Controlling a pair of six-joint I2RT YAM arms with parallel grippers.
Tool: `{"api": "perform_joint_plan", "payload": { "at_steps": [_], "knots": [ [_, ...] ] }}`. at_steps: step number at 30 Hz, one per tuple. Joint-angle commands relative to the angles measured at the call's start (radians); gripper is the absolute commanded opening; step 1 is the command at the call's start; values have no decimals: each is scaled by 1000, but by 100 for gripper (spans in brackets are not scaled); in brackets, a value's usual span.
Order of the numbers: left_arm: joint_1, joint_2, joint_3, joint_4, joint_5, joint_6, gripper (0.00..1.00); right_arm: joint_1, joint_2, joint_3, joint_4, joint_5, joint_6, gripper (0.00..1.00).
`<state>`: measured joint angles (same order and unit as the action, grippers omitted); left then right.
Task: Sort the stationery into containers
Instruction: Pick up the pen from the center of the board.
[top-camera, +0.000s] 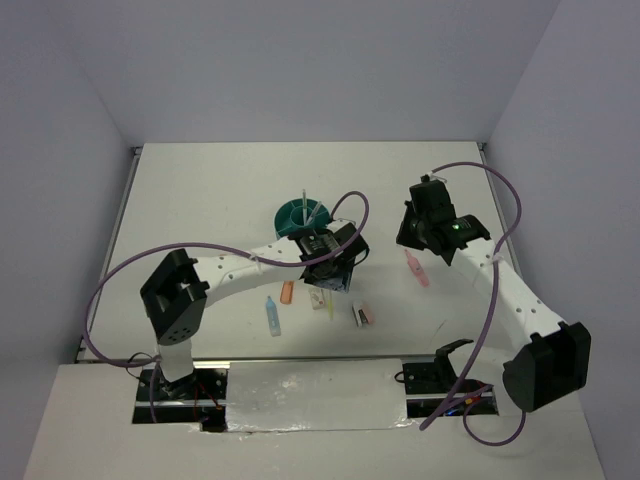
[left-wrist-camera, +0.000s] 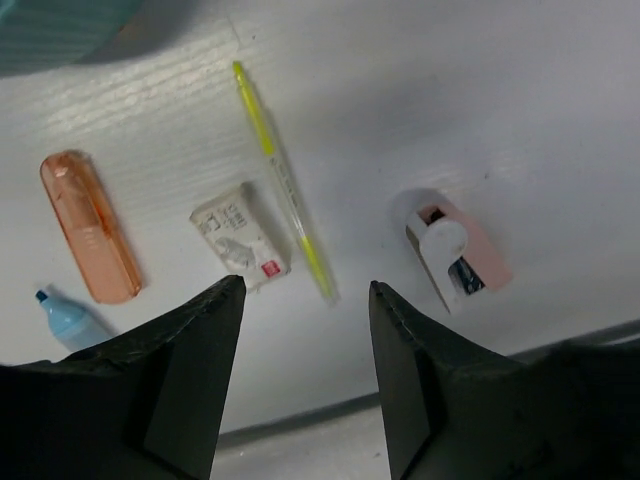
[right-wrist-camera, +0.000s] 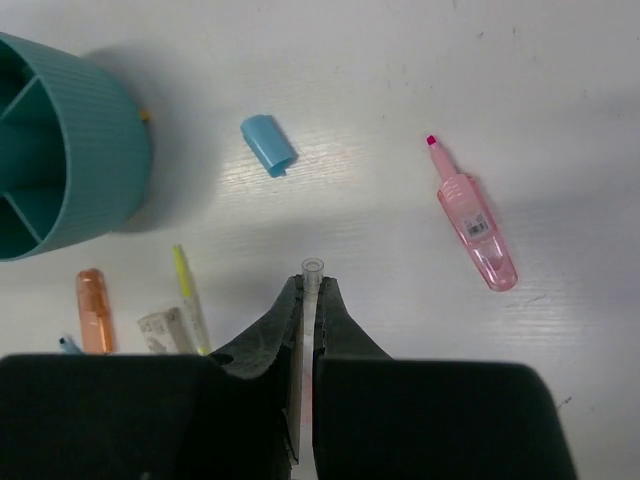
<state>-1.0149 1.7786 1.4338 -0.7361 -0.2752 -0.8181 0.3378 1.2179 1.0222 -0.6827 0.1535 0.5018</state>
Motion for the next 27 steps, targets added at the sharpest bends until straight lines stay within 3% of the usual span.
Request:
{"api": "perform_joint_plan", "payload": {
  "at_steps": [1,11,27],
  "knots": [
    [15,74,86,20,-1,8,65,-2,-58,15,-78,-3,24,0],
    [38,248,157,-5,-1,-113,61,-2,-211,-71,-89,-61,-14,0],
    [36,269,68,27,16,-207,57,1,-230,-25,-92,-115,-63,0]
  ]
}}
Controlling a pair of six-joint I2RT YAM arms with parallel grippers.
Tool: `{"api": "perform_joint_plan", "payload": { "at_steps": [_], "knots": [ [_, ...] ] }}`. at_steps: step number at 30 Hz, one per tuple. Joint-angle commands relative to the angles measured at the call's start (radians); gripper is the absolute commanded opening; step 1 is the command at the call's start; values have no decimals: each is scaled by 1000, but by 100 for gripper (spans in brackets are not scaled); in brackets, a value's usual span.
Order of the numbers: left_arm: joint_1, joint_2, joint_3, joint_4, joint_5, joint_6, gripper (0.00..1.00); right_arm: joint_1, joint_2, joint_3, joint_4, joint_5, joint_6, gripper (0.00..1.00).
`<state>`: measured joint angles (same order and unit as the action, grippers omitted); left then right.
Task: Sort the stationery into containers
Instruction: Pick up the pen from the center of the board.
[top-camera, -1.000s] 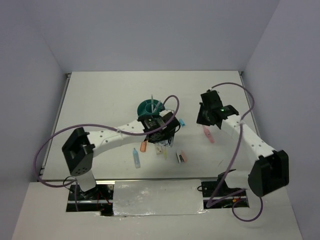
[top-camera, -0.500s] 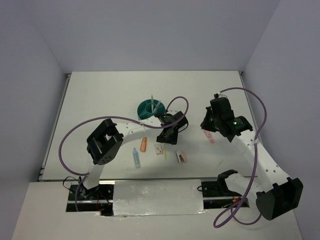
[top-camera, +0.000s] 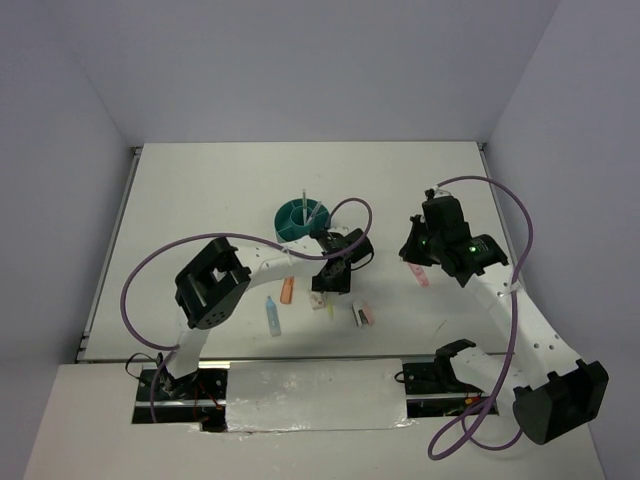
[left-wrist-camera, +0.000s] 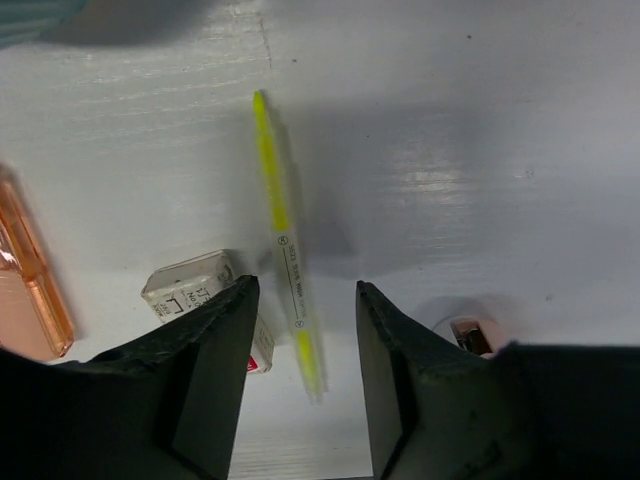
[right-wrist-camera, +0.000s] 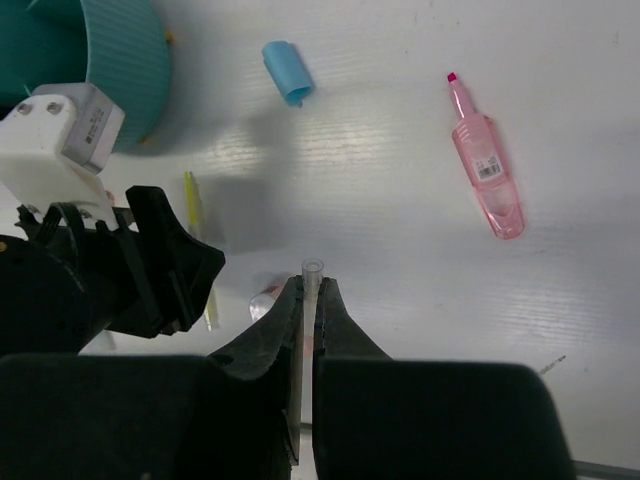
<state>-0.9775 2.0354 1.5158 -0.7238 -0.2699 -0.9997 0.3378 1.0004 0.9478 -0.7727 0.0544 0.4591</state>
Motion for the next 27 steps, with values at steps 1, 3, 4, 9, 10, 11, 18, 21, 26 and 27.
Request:
{"api": "perform_joint_plan", "payload": {
  "at_steps": [1,3,4,9,10,11,18,21,26,27],
  "knots": [
    [-4,14,-17,20,17,-27,55,0,-13,52,1,-19,-20,0],
    [-7,20,-23,27,21,-28,53,0,-13,58,0,-24,-22,0],
    [-12,23,-26,32,26,-30,49,0,-11,62,-2,-27,-23,0],
    [-33,43,-39,53,54,-36,32,-2,-13,97,-10,-37,-25,0],
    [-38,46,-40,55,57,-37,29,0,-13,103,-13,-45,-22,0],
    [-41,49,-42,58,61,-37,26,0,-14,117,-16,-48,-22,0],
    [-52,3,6,17,29,-7,0,-2,-54,143,-16,-122,-31,0],
    [-44,-85,38,10,1,39,0,-2,-78,152,-2,-145,-27,0],
    [-43,-328,-55,235,62,113,0,-2,-117,235,87,-218,19,0],
    [-43,-377,-99,313,93,127,0,1,-117,249,113,-255,27,0]
  ]
}}
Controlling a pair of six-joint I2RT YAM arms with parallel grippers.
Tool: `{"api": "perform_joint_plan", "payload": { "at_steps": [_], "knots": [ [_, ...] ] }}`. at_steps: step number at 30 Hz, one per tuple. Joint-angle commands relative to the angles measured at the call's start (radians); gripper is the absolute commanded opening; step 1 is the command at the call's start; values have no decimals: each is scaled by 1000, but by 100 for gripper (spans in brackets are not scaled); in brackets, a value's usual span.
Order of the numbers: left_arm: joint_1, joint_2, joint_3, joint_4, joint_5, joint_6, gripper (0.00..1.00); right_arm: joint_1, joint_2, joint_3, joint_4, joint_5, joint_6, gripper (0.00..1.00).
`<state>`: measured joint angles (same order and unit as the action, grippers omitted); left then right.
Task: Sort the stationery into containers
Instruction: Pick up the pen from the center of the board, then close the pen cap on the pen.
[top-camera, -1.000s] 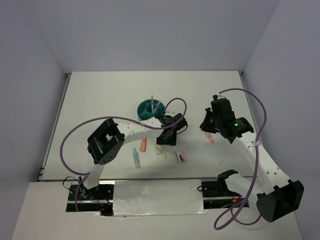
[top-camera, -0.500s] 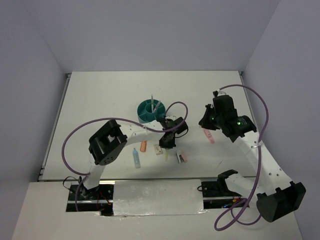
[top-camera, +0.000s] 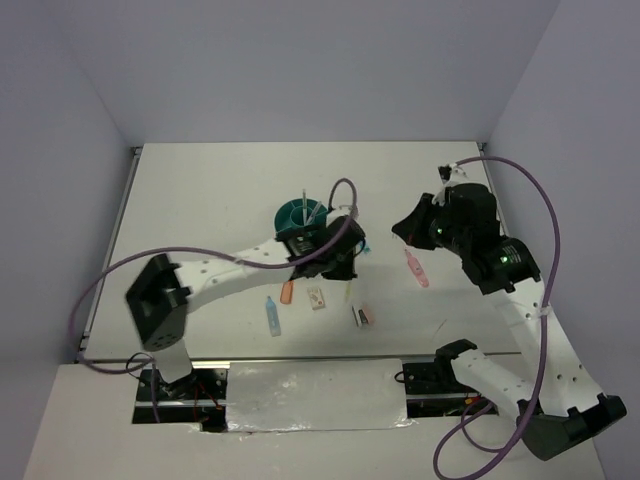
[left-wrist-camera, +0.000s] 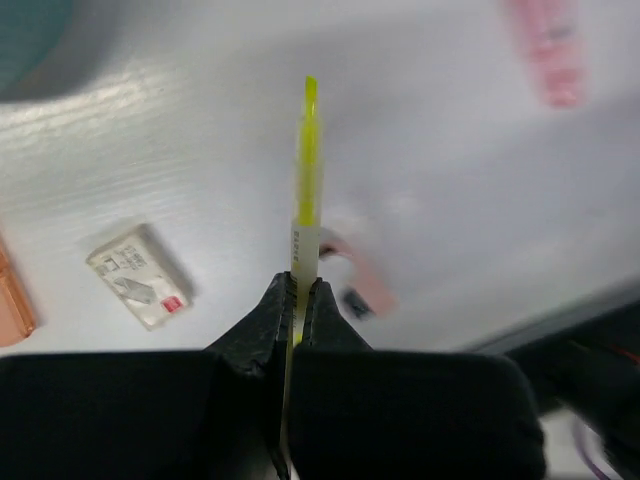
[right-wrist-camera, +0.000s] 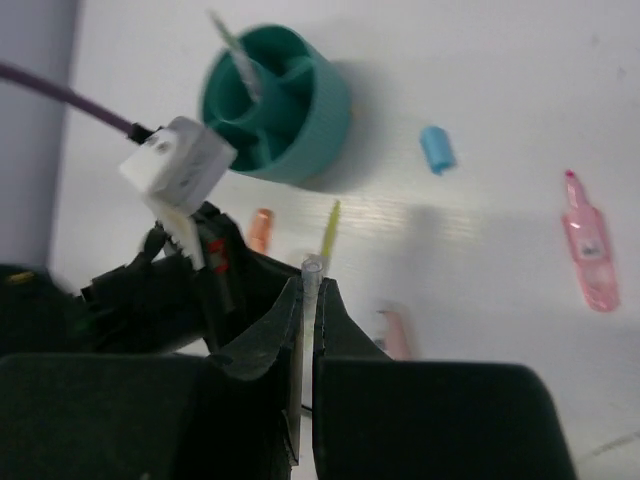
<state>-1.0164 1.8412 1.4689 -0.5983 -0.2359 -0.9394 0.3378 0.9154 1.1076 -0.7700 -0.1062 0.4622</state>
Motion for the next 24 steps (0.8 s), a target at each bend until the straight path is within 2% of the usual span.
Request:
{"api": "perform_joint_plan", "payload": {
  "at_steps": [1,2,4,5,8,11,16,20,24],
  "knots": [
    [-4,-283,-162,369,134,82,0,0,-29,116,133,-131,48,0],
    [-4,-328,-220,462,168,85,0,0,-26,127,190,-206,61,0],
    [-4,-452,-357,621,225,71,0,0,-24,162,233,-253,108,0],
    [-5,-485,-396,763,272,70,0,-2,-26,172,274,-282,125,0],
    [-10,-582,-478,914,354,71,0,0,-27,190,363,-343,205,0],
    [-11,-631,-499,957,417,77,0,1,-45,146,461,-408,315,0],
    [-11,-648,-495,966,480,85,0,3,-72,90,514,-405,345,0],
    [-11,-663,-486,974,498,86,0,1,-84,61,511,-399,349,0],
    [-11,-663,-469,942,503,129,0,3,-84,72,434,-351,300,0]
  ]
}}
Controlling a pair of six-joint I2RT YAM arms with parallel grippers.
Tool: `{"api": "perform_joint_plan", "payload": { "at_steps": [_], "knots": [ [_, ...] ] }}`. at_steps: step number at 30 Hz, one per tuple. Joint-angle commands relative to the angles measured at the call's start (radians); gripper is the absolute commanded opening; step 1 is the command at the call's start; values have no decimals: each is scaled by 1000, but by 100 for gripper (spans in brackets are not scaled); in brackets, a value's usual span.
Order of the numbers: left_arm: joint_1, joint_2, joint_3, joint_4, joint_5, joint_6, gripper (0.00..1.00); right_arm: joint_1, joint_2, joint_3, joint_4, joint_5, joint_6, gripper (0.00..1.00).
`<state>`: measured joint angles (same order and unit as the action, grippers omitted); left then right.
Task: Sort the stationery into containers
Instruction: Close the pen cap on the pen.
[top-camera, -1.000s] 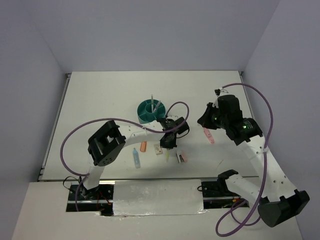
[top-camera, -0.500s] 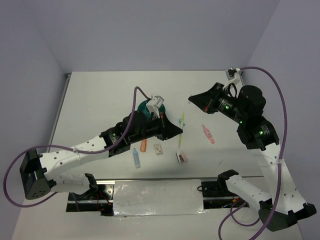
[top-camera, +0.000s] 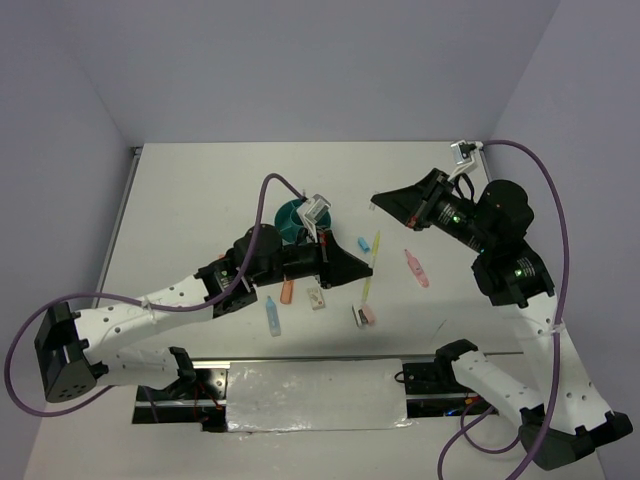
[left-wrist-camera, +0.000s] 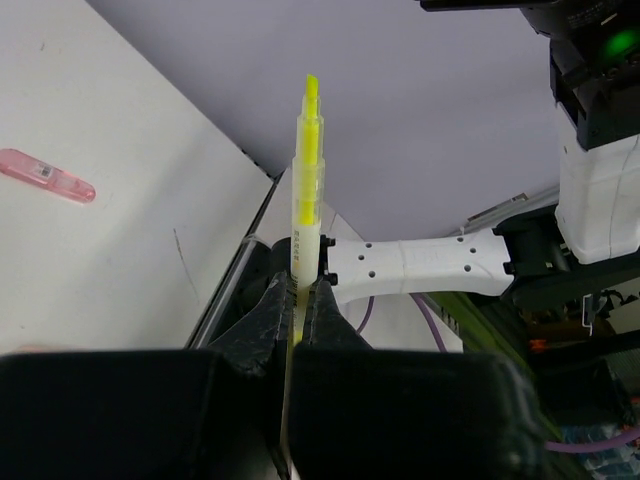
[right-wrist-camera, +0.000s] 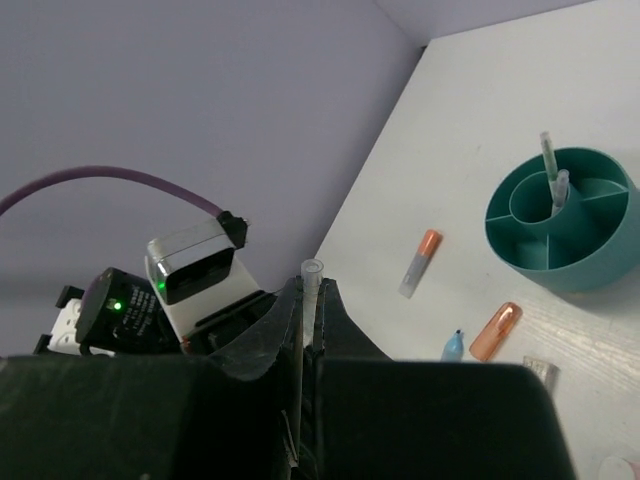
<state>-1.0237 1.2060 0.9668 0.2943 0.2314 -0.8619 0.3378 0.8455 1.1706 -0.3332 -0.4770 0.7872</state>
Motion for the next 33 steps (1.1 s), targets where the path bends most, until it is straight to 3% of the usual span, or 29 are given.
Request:
{"api": "perform_joint_plan", "payload": {
  "at_steps": [1,21,33],
  "knots": [
    [-3,-22,35,40,34,57,0,3,-13,9,-16,24,-40,0],
    [31,-48,58,-61,-10,104,0,3,-46,-40,-96,-34,-118,0],
    [33,-42,50,-35,-9,92,0,3,-40,-29,-136,-28,-157,0]
  ]
}}
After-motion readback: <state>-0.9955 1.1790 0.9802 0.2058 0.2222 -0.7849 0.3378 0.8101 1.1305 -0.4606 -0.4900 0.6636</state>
